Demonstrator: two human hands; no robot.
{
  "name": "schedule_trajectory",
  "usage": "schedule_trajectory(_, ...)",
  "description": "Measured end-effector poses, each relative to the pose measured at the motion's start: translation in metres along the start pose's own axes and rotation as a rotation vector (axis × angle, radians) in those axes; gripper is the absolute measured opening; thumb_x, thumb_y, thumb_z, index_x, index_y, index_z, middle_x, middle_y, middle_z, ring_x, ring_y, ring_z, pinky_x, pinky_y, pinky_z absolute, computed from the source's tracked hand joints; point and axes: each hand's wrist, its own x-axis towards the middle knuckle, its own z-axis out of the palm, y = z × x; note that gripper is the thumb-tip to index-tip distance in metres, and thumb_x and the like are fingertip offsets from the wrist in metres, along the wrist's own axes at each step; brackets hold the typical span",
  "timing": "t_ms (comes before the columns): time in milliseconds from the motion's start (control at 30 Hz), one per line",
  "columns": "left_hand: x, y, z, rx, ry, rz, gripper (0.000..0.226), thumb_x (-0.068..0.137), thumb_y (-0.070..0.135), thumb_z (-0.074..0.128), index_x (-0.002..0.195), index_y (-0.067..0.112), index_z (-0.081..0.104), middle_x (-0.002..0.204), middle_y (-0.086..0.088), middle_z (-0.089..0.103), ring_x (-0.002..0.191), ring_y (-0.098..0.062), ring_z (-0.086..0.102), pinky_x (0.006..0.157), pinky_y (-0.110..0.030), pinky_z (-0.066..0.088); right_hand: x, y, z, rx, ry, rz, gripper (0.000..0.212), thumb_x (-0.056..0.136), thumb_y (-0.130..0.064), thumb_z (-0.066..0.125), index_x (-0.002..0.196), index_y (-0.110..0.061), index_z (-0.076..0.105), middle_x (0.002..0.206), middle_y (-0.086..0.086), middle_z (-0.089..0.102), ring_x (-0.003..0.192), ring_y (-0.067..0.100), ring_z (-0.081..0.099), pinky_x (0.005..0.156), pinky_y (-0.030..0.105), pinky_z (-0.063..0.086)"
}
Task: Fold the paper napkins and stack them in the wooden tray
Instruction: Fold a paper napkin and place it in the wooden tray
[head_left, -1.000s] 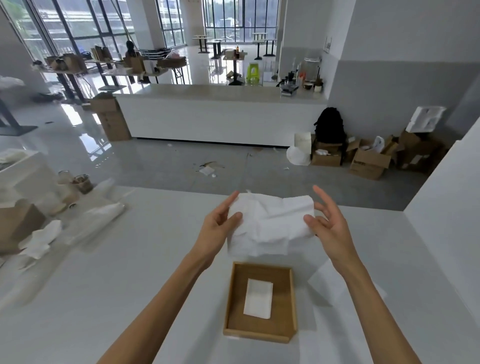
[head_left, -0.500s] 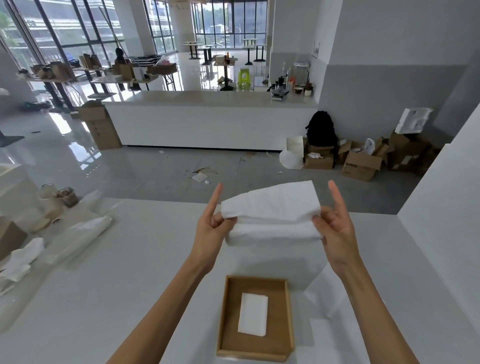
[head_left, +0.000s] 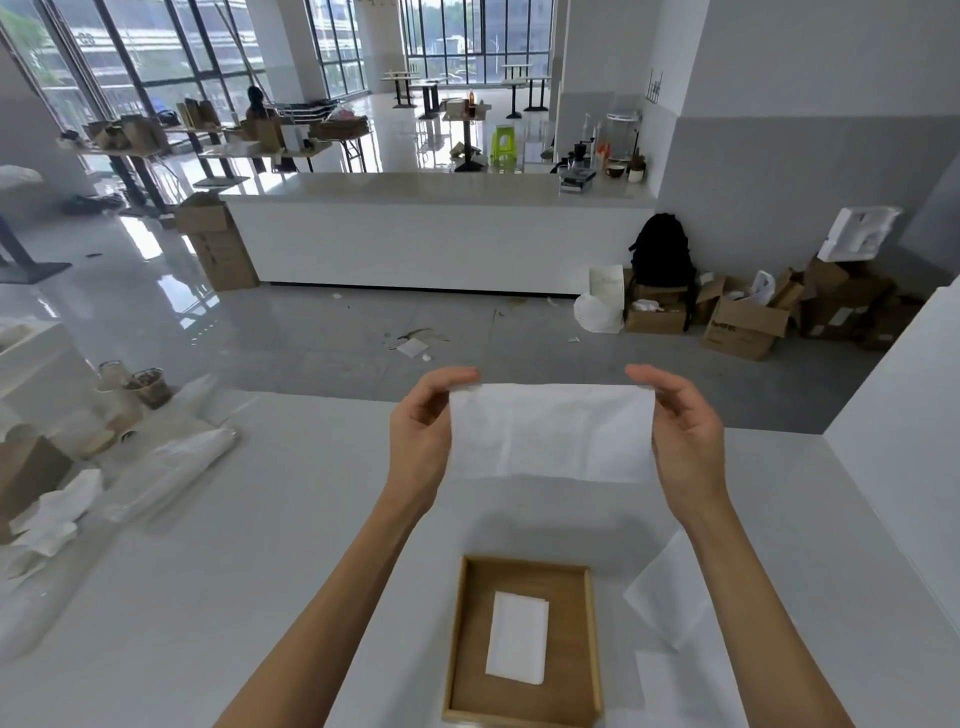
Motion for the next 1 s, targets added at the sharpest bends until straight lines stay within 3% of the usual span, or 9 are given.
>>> schedule_trajectory(233, 0.003, -0.001, -0.016, 0.021, -0.119, -0.002, 0.033, 0.088, -0.012, 0.065, 0.099, 0.017, 0.075, 0.098, 0.006, 0.077, 0.089, -0.008, 0.072, 0.074, -0.019, 0.056, 0.008, 0.003, -0.014, -0.037, -0.057, 0.045, 0.029, 0.097, -0.005, 0.061, 0.094, -0.030, 0.076, 0.109, -0.004, 0.077, 0.105, 0.015, 0.071, 0.086, 0.024, 0.058)
schedule_trajectory(433, 0.012, -0.007, -0.024, 0.174, -0.188, 0.078, 0.041, 0.085, -0.023, 0.061, 0.081, 0.015, 0.076, 0.099, 0.008, 0.073, 0.097, -0.008, 0.068, 0.084, -0.021, 0.053, 0.015, 0.000, -0.021, -0.123, -0.146, 0.050, 0.032, 0.096, 0.003, 0.059, 0.089, -0.024, 0.074, 0.103, -0.011, 0.079, 0.100, 0.010, 0.073, 0.078, 0.022, 0.060)
schedule_trajectory(567, 0.011, -0.015, -0.044, 0.547, -0.298, 0.106, 0.051, 0.088, -0.025, 0.048, 0.082, 0.020, 0.072, 0.112, 0.005, 0.067, 0.109, -0.004, 0.063, 0.096, -0.027, 0.050, 0.029, -0.018, -0.012, -0.335, -0.270, 0.008, 0.037, 0.095, 0.008, 0.059, 0.083, -0.023, 0.076, 0.095, -0.017, 0.078, 0.094, 0.007, 0.073, 0.078, 0.023, 0.060)
schedule_trajectory(667, 0.006, -0.009, -0.026, 0.549, -0.427, 0.153, 0.027, 0.097, 0.007, 0.062, 0.115, 0.026, 0.066, 0.131, 0.015, 0.062, 0.127, -0.001, 0.055, 0.106, -0.020, 0.041, 0.045, -0.050, 0.009, -0.508, -0.570, -0.019, 0.044, 0.094, 0.006, 0.060, 0.078, -0.030, 0.077, 0.094, -0.017, 0.078, 0.094, 0.004, 0.072, 0.082, 0.017, 0.054)
schedule_trajectory(767, 0.008, 0.004, 0.017, 0.370, -0.629, -0.095, 0.052, 0.088, 0.038, 0.074, 0.137, 0.029, 0.056, 0.140, 0.014, 0.060, 0.133, -0.007, 0.053, 0.114, -0.031, 0.040, 0.061, -0.081, 0.030, -0.671, -0.849, -0.072, 0.039, 0.095, 0.000, 0.063, 0.080, -0.032, 0.079, 0.094, -0.013, 0.079, 0.097, 0.006, 0.072, 0.089, 0.022, 0.053)
schedule_trajectory(833, 0.008, 0.006, 0.035, 0.246, -0.725, -0.233, 0.038, 0.089, 0.034, 0.075, 0.125, 0.024, 0.067, 0.126, 0.002, 0.071, 0.119, -0.017, 0.066, 0.104, -0.041, 0.052, 0.068, -0.092, 0.037, -0.716, -0.950, -0.106, 0.032, 0.096, -0.002, 0.063, 0.083, -0.027, 0.079, 0.095, -0.011, 0.079, 0.098, 0.006, 0.072, 0.091, 0.026, 0.054)
schedule_trajectory(900, 0.005, 0.002, 0.045, 0.191, -0.715, -0.266, 0.016, 0.092, 0.032, 0.072, 0.107, 0.026, 0.075, 0.108, -0.002, 0.077, 0.101, -0.023, 0.074, 0.088, -0.042, 0.060, 0.075, -0.100, 0.035, -0.760, -0.997, -0.120, 0.030, 0.097, -0.006, 0.063, 0.088, -0.028, 0.080, 0.099, -0.013, 0.079, 0.100, 0.003, 0.071, 0.093, 0.026, 0.053)
schedule_trajectory(967, 0.002, -0.001, 0.049, 0.145, -0.607, -0.259, 0.014, 0.091, 0.037, 0.072, 0.097, 0.025, 0.077, 0.099, -0.003, 0.079, 0.091, -0.024, 0.076, 0.077, -0.039, 0.062, 0.078, -0.101, 0.023, -0.723, -0.899, -0.084, 0.025, 0.099, -0.018, 0.063, 0.104, -0.037, 0.078, 0.109, -0.020, 0.076, 0.109, -0.001, 0.067, 0.096, 0.022, 0.052)
schedule_trajectory(1000, 0.001, -0.001, 0.050, 0.100, -0.540, -0.262, 0.016, 0.090, 0.038, 0.072, 0.096, 0.024, 0.078, 0.098, -0.003, 0.079, 0.090, -0.022, 0.077, 0.074, -0.034, 0.061, 0.077, -0.097, 0.013, -0.621, -0.766, -0.052, 0.024, 0.100, -0.025, 0.061, 0.114, -0.039, 0.074, 0.116, -0.021, 0.074, 0.114, -0.001, 0.065, 0.097, 0.021, 0.052)
